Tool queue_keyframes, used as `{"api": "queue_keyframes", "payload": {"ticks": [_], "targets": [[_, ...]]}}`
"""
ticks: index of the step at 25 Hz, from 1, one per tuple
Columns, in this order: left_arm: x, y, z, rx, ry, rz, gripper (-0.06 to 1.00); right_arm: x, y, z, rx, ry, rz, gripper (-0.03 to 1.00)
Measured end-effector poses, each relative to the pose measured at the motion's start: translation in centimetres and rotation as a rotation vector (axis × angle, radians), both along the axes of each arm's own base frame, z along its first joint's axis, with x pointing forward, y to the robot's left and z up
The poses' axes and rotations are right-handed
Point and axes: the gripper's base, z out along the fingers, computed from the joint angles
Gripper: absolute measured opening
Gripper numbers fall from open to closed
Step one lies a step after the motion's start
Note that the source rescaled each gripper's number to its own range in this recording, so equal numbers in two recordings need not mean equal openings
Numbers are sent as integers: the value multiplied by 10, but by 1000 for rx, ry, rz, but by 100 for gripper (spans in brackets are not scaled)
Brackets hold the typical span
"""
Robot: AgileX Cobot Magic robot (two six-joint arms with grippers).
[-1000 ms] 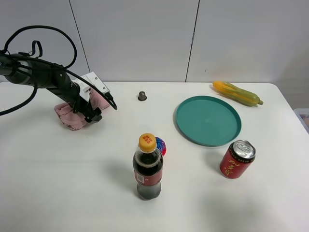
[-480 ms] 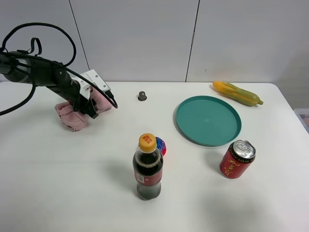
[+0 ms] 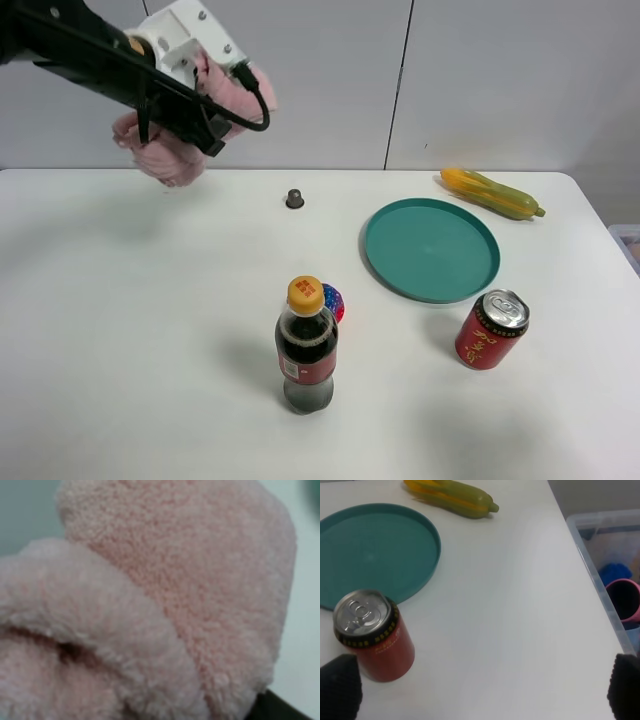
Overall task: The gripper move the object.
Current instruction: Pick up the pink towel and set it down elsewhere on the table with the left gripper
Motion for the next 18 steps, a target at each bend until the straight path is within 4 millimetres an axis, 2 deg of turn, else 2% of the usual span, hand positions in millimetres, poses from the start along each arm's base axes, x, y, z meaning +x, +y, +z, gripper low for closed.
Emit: {"api": "queue_keyframes", "payload": {"ticks": [5,8,13,18], "targets": [[-25,-59,34,40,-76,-216,1,0,0,0,0,0,0,100],[-33,-91,40,76,-137,-340,1,0,0,0,0,0,0,100],[-35,-137,20,109,-141,-468,1,0,0,0,0,0,0,100],[-30,-171,7,-49,-40,-459,1,0,0,0,0,0,0,100]]}}
